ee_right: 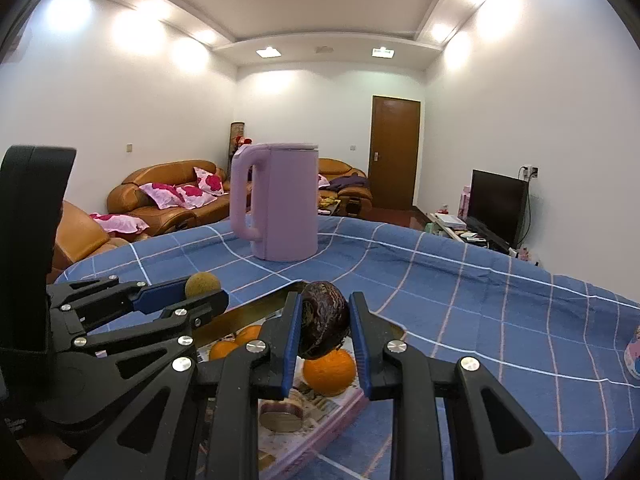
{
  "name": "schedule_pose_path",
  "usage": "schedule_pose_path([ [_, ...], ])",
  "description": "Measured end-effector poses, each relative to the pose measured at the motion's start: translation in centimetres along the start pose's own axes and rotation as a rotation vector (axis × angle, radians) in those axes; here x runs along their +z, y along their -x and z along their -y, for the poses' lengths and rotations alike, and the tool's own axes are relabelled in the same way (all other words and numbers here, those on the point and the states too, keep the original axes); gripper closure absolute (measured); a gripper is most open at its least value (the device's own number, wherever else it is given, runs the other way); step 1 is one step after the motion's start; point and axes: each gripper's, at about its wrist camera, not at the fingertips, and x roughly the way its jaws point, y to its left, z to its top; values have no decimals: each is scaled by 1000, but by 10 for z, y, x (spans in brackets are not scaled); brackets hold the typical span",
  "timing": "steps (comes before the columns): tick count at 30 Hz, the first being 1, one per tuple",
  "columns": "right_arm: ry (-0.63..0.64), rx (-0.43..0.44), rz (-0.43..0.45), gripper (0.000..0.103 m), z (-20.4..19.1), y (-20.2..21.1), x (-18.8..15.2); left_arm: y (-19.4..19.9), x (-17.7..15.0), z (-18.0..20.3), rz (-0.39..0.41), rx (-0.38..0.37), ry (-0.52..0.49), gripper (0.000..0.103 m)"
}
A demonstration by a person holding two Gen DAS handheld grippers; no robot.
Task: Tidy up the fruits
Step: 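Carry the yellow-green fruit and brown fruit over the tin box and lower them, then open the left tool to drop the yellow-green fruit while the right tool releases the brown fruit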
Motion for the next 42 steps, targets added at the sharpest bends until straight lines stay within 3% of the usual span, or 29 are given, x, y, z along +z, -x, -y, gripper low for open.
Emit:
schedule_pose_path([
  [21, -22, 42, -105, 77, -13, -28, -13, -12, -12, -14, -51, 18, -6, 77],
  [30, -15, 89, -202, 77, -14, -41, -17, -21, -18, -7, -95, 18, -30, 76],
  [37, -17, 88, -202, 76, -15, -38, -18, -20, -20, -6, -100, 17, -38, 75],
  [39, -21, 87, -210, 75, -14, -38, -18, -20, -20, -6, -108, 16, -34, 72],
  [42, -31, 73, -197, 71, -11, -35, -18, -15, -20, -8, -98, 14, -27, 60],
])
